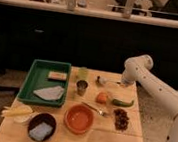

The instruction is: Wipe table surface with brush

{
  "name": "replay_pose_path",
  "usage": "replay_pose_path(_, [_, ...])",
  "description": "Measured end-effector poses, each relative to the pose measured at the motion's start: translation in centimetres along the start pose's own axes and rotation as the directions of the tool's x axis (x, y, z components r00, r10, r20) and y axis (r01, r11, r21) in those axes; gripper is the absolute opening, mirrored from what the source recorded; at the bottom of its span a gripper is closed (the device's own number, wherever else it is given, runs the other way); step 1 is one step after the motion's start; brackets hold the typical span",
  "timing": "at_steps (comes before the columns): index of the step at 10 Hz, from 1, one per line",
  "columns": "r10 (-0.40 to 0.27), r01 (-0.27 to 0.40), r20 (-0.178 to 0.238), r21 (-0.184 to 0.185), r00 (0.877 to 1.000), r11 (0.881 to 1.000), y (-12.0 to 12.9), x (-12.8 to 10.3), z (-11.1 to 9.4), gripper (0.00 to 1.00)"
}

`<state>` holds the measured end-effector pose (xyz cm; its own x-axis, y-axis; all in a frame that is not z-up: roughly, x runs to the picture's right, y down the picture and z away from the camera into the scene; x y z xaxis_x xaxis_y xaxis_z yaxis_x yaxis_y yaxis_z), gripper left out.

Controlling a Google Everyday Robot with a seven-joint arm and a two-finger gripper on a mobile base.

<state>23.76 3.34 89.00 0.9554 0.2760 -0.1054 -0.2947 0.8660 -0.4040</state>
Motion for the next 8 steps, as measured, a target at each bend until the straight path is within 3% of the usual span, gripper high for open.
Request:
replay_pose_path(3, [-0.030, 0.030, 0.014, -0.002, 0.999, 1.000, 1.3, 0.6, -2.1, 0.00])
replay_pose_path(8, [0.028, -0.027, -0.030, 0.030, 0.999, 0.999, -0.1, 5.1, -3.7, 0.00])
